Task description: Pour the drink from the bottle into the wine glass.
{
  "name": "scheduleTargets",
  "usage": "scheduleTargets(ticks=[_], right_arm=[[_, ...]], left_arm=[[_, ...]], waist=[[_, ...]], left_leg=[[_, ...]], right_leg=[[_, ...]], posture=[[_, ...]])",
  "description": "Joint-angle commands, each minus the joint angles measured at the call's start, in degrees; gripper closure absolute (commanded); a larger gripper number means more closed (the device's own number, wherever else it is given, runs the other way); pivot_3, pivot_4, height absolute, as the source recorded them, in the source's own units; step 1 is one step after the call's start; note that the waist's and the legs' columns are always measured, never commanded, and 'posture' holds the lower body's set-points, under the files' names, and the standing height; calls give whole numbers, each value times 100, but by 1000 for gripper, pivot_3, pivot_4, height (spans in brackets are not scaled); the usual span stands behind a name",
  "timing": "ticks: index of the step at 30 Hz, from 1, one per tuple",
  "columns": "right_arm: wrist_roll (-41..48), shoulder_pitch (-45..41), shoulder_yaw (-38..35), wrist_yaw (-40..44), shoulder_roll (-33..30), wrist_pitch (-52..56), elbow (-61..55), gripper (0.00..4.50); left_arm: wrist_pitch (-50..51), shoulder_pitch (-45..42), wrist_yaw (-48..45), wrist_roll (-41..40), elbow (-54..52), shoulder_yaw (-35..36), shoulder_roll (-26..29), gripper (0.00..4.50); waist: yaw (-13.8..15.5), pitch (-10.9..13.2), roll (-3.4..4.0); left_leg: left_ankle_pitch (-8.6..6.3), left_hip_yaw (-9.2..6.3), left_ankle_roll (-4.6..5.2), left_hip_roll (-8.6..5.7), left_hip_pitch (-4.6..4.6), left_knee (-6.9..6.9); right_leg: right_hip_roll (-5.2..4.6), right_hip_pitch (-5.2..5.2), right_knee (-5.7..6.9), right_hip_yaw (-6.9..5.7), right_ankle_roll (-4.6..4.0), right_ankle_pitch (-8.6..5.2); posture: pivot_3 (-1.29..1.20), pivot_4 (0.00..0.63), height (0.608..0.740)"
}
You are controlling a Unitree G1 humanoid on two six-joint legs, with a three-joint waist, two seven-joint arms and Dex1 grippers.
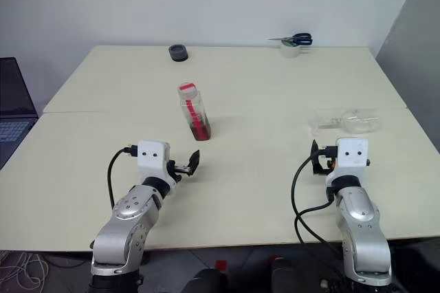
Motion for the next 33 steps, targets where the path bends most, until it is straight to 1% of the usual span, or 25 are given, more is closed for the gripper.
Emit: scheduleTargets(ticks=[1,15,20,23,25,26,28,33], right_arm=[[-3,-42,-40,-16,1,-99,-163,0],[-10,25,-4,51,-72,-35,-254,0],[47,-143,-20,249,-277,-16,-228,0],[566,-570,33,1096,-692,23,-107,0],[1260,-966,-72,1762,-929,173,-123,0],[1728,-1265,-95,2283,-1160,314,-122,0],[2397,-1767,-103,3137,-1628,536,-41,0],[3461,-2909,-127,4196,-2345,1075,508,0]], left_arm=[[-77,-45,-33,-13,-297,-25,38,32],[-173,-108,-30,-23,-188,-39,-35,32],[-266,-266,16,26,-27,-68,-79,32],[-311,-411,58,47,80,-98,-141,32],[-442,-538,46,135,165,-207,-126,32],[-509,-650,73,187,252,-259,-144,32],[-595,-843,140,241,423,-306,-213,32],[-813,-1130,200,299,739,-349,-345,32]], waist=[[0,0,0],[0,0,0],[1,0,0],[-11,2,3],[-14,2,3],[-14,2,3],[-9,8,6],[0,7,5]], left_leg=[[0,0,0,0,0,0],[0,0,0,0,0,0],[0,1,0,-1,0,1],[0,11,0,0,2,1],[0,12,1,1,4,1],[0,12,1,2,4,1],[0,10,3,-2,1,6],[-1,10,5,-2,0,7]], right_leg=[[0,0,0,0,0,0],[0,0,0,-1,0,0],[0,1,0,-1,0,0],[3,-1,2,-5,0,0],[6,1,2,-8,0,0],[7,1,2,-8,0,0],[7,3,1,-12,-1,1],[4,6,-4,-14,-1,1]], posture=[[0,150,740],[0,150,740],[0,150,740],[0,150,740],[0,150,740],[0,150,740],[0,150,740],[0,150,740]])
